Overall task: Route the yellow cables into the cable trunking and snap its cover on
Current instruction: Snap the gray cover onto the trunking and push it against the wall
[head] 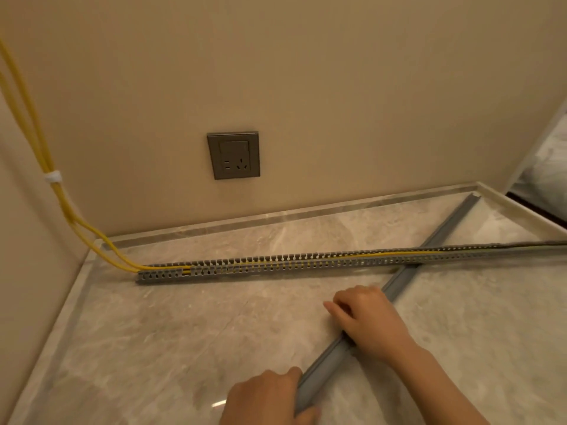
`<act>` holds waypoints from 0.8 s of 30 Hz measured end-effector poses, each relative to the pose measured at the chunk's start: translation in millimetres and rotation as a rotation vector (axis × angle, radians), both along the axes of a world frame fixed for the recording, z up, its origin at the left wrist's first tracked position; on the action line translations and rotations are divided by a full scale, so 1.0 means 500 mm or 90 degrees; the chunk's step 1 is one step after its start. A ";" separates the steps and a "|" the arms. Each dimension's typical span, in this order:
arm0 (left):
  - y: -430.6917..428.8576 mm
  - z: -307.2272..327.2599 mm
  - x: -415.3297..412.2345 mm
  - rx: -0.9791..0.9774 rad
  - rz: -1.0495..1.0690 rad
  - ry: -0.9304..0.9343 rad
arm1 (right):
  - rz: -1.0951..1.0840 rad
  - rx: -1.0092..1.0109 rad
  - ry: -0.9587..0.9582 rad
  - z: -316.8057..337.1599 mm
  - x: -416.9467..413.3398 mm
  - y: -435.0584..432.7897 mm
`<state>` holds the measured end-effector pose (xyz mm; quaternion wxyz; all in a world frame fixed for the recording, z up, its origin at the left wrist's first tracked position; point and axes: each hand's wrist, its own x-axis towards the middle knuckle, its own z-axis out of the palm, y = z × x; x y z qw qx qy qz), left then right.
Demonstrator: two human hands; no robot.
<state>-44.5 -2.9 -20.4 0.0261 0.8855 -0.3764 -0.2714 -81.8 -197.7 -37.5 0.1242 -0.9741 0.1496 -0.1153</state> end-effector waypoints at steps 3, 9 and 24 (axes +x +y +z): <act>-0.004 -0.002 -0.005 -0.028 -0.003 -0.043 | -0.099 -0.047 -0.009 -0.002 -0.007 -0.038; -0.040 -0.018 -0.035 -0.141 0.011 -0.122 | -0.242 -0.001 0.099 -0.012 0.000 -0.098; -0.041 -0.003 0.008 -0.335 -0.005 -0.175 | -0.471 0.757 -0.235 0.098 0.074 -0.184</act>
